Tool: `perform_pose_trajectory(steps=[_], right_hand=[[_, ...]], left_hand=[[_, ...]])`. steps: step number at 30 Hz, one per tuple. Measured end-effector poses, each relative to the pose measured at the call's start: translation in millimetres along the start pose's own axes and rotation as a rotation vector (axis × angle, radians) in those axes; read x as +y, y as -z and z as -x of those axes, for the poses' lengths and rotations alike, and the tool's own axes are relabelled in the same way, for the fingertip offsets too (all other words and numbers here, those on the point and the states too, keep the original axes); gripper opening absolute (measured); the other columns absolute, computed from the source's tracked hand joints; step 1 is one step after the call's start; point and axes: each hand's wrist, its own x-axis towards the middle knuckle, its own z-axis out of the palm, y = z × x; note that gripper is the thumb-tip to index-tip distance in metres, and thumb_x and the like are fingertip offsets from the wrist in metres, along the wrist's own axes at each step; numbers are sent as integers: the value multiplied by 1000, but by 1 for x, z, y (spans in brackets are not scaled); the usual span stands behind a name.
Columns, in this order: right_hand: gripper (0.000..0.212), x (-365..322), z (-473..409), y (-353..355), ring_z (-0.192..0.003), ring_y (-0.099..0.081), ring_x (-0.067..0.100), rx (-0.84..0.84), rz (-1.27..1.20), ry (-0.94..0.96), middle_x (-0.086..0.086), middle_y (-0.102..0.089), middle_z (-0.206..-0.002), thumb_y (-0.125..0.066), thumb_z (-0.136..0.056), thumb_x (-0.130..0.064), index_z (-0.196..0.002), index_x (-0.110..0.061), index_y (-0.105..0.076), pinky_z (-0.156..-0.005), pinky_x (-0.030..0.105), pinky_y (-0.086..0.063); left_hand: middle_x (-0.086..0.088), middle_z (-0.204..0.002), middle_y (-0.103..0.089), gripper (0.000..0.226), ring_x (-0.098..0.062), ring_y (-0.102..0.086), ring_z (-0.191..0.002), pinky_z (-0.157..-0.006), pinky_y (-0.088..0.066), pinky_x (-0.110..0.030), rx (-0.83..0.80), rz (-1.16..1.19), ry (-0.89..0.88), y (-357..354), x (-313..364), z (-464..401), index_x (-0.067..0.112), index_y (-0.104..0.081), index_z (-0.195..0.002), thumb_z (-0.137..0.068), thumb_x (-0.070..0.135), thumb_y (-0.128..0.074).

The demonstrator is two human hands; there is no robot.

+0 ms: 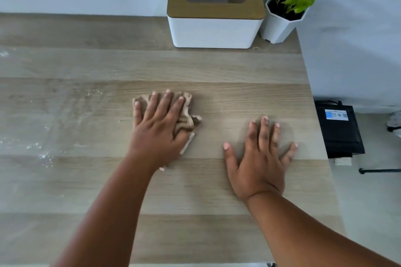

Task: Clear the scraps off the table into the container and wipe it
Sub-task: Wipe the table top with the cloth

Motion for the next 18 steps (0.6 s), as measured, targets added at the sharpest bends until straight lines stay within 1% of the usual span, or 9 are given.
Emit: perform_pose_trajectory(steps=[3, 5, 7, 9, 10, 14, 16, 18], right_hand=[[91, 2, 0, -1, -158, 20, 27, -10, 9, 5, 3, 12, -173, -3, -95, -77, -165, -19, -3, -121, 70, 5], [91, 2, -1, -2, -158, 20, 27, -5, 9, 5, 3, 12, -173, -2, -95, -78, -165, -20, 0, -121, 70, 6], [91, 1, -1, -2, -159, 18, 27, 2, 7, 5, 4, 10, -174, -2, -95, -77, -165, -20, -1, -121, 70, 7], [89, 2, -1, -2, -159, 17, 27, 5, 1, 3, 3, 9, -174, -2, -96, -76, -165, -21, -2, -121, 70, 6], [87, 2, -1, -2, -159, 17, 26, 6, 4, 3, 3, 10, -174, -2, -96, -74, -165, -21, -2, -121, 70, 6], [83, 2, -1, -3, -158, 18, 26, 16, 9, 3, 2, 11, -173, -4, -98, -70, -165, -21, -5, -121, 69, 4], [83, 1, -1, -3, -159, 16, 26, 27, 5, -1, 2, 8, -174, -7, -98, -69, -165, -20, -11, -122, 69, 4], [83, 0, -2, -2, -159, 15, 26, 26, 3, -5, 2, 7, -174, -9, -97, -69, -165, -21, -12, -122, 69, 3]], left_hand=[[2, -174, -2, 90, -28, 6, -160, -123, 7, -65, -98, 2, 138, 7, 0, -53, 37, -11, -164, -83, 72, -27], [0, -174, 4, 90, -32, 13, -158, -119, 10, -70, -138, -8, 152, 8, 6, -88, 36, -3, -164, -85, 73, -27], [-2, -174, 6, 94, -35, 14, -158, -118, 12, -72, -174, -36, 113, 8, 19, -108, 35, -1, -164, -81, 74, -21], [-1, -174, 4, 98, -34, 11, -158, -118, 12, -71, -183, -43, 48, 8, 33, -110, 36, -3, -164, -74, 75, -14], [-1, -174, 2, 98, -32, 9, -159, -119, 10, -70, -176, -37, 9, 6, 38, -104, 37, -5, -164, -74, 74, -14], [2, -174, -6, 88, -27, 1, -160, -123, 5, -65, -95, -10, -124, -4, 45, -51, 37, -14, -163, -82, 69, -24], [2, -173, -11, 84, -26, -2, -160, -125, 1, -63, -46, 4, -141, -11, 42, -12, 36, -20, -163, -86, 67, -31], [1, -173, -16, 80, -25, -6, -160, -125, -5, -61, -5, 5, -118, -15, 34, 26, 33, -26, -162, -90, 66, -36]])
